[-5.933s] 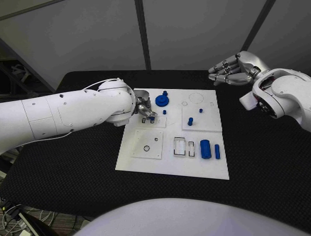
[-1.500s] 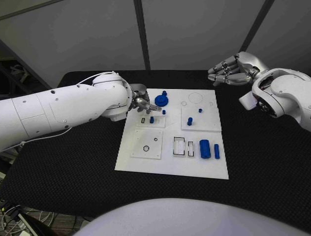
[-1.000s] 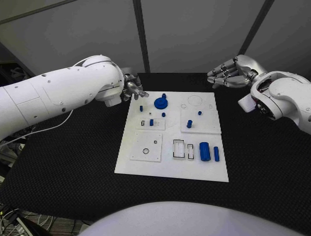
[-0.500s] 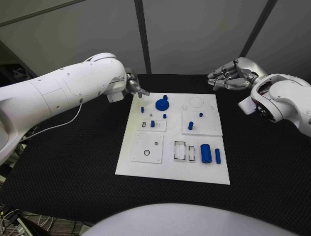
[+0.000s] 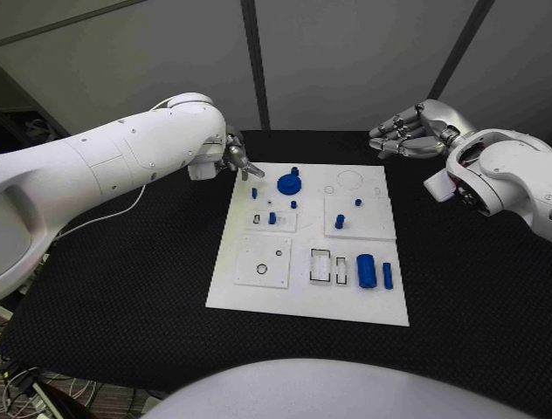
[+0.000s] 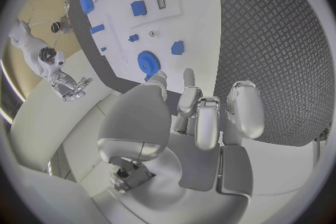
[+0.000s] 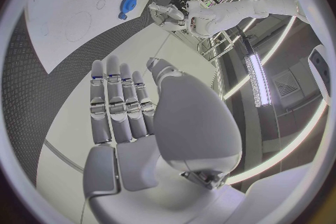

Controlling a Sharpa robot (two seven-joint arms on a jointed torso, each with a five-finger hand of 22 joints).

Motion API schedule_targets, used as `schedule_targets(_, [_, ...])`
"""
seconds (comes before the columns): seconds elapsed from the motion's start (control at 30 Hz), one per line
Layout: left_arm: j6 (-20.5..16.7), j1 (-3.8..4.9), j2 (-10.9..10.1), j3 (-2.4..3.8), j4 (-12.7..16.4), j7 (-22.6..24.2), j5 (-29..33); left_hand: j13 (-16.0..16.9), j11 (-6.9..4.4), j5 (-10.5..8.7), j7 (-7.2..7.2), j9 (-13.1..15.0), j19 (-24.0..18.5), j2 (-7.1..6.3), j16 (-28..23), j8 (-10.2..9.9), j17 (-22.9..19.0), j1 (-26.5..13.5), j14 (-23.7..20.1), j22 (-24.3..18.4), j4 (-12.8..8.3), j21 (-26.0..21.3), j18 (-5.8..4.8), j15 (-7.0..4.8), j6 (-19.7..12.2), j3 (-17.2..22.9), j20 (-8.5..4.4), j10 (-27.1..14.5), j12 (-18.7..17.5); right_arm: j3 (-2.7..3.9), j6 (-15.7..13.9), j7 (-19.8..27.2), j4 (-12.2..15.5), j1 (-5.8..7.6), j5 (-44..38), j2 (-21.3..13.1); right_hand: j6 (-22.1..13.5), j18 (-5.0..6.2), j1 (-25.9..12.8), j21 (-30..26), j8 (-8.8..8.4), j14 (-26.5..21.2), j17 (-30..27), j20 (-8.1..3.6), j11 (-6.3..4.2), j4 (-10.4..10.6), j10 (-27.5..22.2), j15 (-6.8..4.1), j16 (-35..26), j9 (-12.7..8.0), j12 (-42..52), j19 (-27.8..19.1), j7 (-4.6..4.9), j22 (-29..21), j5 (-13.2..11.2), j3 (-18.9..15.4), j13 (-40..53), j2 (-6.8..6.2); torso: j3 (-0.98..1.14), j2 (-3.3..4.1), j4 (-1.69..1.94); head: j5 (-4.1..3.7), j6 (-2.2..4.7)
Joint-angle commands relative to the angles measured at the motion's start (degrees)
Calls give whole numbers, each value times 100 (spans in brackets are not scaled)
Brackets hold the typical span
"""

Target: Assemble the parts on the task board

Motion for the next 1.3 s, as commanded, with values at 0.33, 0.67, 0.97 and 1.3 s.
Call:
schedule_targets(0.33, [434,-33,60,-51,-33,14,-81,-169,15,-18,-7,-1,21,15,21,-31,1353,-35,538,521,9,7,-9,-36,-92,-94,7,-132,-103,3,-5,18,-5,10,-8,20,-20,70,-31,-32,-7,-16,-6,5,6,5,-54,11,-10,-7,-23,38,40,-9,10,-33,-7,-18,-3,0,5,-9,-8])
schedule_targets(0.67, [313,-89,40,-79,36,31,-6,-543,56,-10,39,-43,-58,77,-35,-120,1270,26,504,467,4,-106,16,-1,-178,-153,28,-473,-373,3,-1,20,-8,10,-8,21,-22,70,-33,-33,-8,-16,-6,5,7,7,-55,12,-10,-7,-23,39,41,-11,11,-35,-7,-18,3,-7,3,-10,-13])
schedule_targets(0.97, [297,-118,29,-81,80,35,19,-620,69,-3,50,-66,-82,118,-45,-149,1254,87,496,455,-2,-140,23,12,-181,-158,40,-538,-432,3,9,19,-13,10,-8,29,-22,70,-33,-33,-8,-16,-6,5,7,7,-55,12,-10,-7,-23,39,41,-11,11,-35,-7,-18,3,-4,5,-6,-19])
schedule_targets(1.3, [342,-131,25,-81,114,41,74,-746,71,2,49,-95,-117,205,-62,-169,1228,260,484,443,-14,-190,34,18,-145,-135,54,-624,-522,3,22,7,-13,9,-8,24,-24,70,-36,-38,-8,-16,-6,6,7,8,-57,12,-9,-7,-19,42,42,-14,14,-36,-7,-10,4,-5,2,-3,-45])
